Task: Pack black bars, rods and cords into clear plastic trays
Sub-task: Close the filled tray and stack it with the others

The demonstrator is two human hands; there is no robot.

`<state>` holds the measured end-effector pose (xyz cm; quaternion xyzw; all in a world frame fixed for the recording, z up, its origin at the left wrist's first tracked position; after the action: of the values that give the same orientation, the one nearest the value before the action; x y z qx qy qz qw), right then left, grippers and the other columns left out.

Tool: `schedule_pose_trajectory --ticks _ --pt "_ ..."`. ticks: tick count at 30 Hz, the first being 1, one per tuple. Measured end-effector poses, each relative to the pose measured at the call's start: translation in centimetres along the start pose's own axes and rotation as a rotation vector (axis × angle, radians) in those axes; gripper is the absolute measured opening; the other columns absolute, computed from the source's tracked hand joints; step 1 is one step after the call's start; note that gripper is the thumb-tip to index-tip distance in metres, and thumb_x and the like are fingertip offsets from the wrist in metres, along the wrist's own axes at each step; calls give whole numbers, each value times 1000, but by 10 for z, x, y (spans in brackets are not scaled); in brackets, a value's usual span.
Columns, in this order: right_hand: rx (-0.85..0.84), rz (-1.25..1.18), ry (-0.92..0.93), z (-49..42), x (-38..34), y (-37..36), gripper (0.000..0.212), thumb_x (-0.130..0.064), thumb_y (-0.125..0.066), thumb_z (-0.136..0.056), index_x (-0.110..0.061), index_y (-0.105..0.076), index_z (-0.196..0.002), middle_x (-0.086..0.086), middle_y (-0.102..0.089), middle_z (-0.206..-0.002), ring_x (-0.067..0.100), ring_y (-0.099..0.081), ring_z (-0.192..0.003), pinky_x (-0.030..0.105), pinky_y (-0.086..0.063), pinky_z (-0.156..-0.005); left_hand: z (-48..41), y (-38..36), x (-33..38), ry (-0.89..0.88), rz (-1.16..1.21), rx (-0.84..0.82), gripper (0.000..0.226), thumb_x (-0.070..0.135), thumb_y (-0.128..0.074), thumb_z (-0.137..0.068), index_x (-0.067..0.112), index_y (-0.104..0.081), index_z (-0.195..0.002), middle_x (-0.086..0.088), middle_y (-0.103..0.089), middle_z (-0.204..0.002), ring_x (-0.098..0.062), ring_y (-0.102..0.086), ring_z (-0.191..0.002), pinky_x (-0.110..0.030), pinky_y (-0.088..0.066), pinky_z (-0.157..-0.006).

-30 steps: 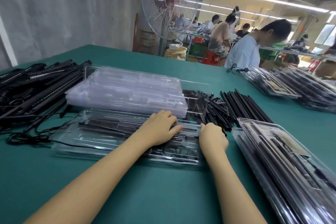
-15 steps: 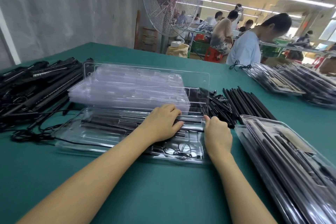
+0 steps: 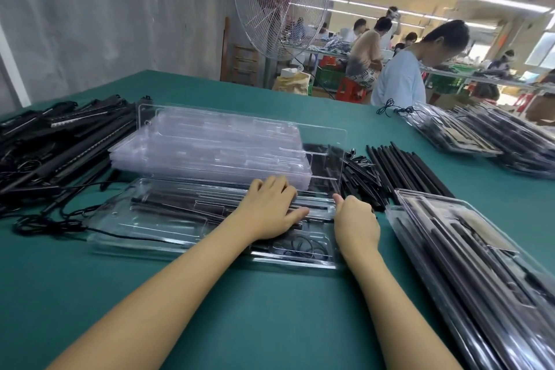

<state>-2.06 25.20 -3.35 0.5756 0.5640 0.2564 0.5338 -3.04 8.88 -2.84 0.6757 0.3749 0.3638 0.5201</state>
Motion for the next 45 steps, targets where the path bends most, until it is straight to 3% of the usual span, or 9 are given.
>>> schedule_pose_trajectory --ticks 5,7,12,15,24,27,33,38,45 --pt "-73 -300 -60 -18 -1 -2 55 -51 -48 -91 -6 -46 -122 16 -51 -120 34 -53 -106 34 -42 -76 4 -4 0 2 16 32 60 61 -22 -92 20 -47 -128 1 -43 -124 -17 -34 -120 -39 -20 -105" --pt "-117 -526 -32 -28 -8 -3 44 -47 -53 -91 -8 -56 -110 13 -56 -112 31 -50 -108 40 -42 -89 6 -2 0 -5 17 52 62 63 -19 -91 20 -46 -128 1 -42 -123 -17 -34 -119 -38 -19 -105" --pt "-200 -805 -74 -41 -18 -2 35 -41 -49 -94 -14 -41 -73 15 -68 -89 20 -56 -70 39 -44 -68 10 2 1 -21 15 132 66 65 -21 -89 20 -39 -134 0 -38 -132 -17 -30 -125 -38 -12 -108" --pt "-188 -831 -135 -47 -20 2 37 -40 -52 -93 -12 -44 -70 19 -67 -84 29 -60 -75 43 -49 -75 12 3 2 -25 1 184 65 64 -27 -91 21 -32 -139 0 -34 -136 -17 -25 -126 -39 -6 -111" --pt "-345 -986 -335 -55 -19 -6 22 -23 -59 -92 -1 -58 -90 8 -55 -66 20 -48 -55 27 -40 -53 17 10 7 -43 -68 226 71 64 -30 -89 22 -24 -146 1 -31 -142 -17 -23 -130 -45 -8 -110" --pt "-394 -967 -347 -56 -18 -1 23 -21 -59 -93 -6 -55 -76 4 -51 -60 15 -45 -50 24 -34 -44 13 16 9 -39 -102 236 68 65 -35 -86 21 -35 -138 -1 -39 -134 -20 -30 -122 -46 -18 -102" --pt "-459 -947 -336 -55 -16 0 28 -21 -58 -93 -7 -54 -70 4 -52 -60 16 -44 -53 27 -37 -52 -9 24 16 6 -33 197 58 67 -36 -86 13 -48 -105 -5 -46 -108 -22 -36 -103 -44 -27 -92" --pt "-504 -941 -328 -56 -13 -3 31 -25 -57 -94 -8 -53 -68 -1 -54 -44 17 -44 -49 28 -38 -52 -20 18 17 29 -89 205 42 45 -31 -98 9 -48 -112 -9 -51 -115 -25 -41 -107 -43 -28 -94" --pt "-556 -938 -349 -54 -11 -6 28 -27 -59 -92 -8 -53 -72 2 -51 -59 14 -44 -47 26 -36 -44 -20 13 18 14 -23 224 31 32 -28 -100 9 -48 -108 -8 -53 -110 -24 -44 -100 -39 -30 -92"
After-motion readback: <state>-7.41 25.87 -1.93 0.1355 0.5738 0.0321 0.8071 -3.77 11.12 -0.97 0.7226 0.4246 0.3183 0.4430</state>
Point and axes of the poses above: each hand's wrist, its own z-axis away from the middle knuckle, its own y-axis out of the back of the hand, x = y × z, the point moved 4 cm from there along -z, towards the middle knuckle
